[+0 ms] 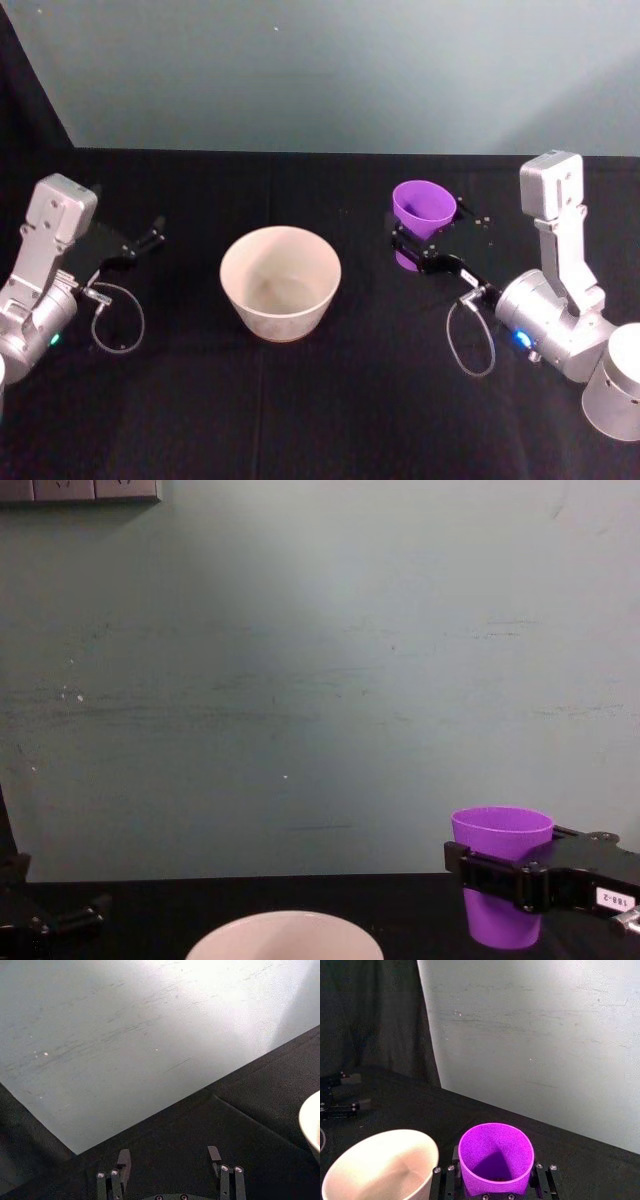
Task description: Pick up the cup and pour the mung beans from the cup into the bowl.
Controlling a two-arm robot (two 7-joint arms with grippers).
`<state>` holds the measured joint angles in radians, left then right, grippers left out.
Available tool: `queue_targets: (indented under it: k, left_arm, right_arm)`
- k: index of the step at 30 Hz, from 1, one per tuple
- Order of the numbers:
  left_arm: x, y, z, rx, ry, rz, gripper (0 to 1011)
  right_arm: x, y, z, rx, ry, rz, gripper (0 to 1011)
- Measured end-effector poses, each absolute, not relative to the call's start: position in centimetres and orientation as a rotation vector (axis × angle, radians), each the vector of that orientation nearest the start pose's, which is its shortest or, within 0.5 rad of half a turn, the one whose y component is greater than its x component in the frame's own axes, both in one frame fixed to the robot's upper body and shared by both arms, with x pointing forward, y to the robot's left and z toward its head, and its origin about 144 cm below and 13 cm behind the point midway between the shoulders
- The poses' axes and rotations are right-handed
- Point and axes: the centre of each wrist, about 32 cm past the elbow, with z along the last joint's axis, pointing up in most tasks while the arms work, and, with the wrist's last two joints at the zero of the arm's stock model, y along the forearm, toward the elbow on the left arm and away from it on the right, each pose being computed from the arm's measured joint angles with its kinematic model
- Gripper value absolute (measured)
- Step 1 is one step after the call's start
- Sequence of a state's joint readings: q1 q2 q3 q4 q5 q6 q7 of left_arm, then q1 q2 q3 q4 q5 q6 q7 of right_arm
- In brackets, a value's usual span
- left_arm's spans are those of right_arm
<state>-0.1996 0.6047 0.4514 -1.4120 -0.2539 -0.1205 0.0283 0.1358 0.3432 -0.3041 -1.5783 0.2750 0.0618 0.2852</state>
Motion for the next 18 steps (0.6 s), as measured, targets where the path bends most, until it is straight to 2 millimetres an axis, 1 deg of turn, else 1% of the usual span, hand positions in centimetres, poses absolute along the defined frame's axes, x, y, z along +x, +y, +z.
queue_targets:
  k: [18]
  left_arm:
    - [48.86, 30.97, 113.98, 0.304, -0.285, 1.248, 1000]
  right_arm:
    - [48.39, -23.45, 117.34, -0.086, -0.049, -1.001, 724]
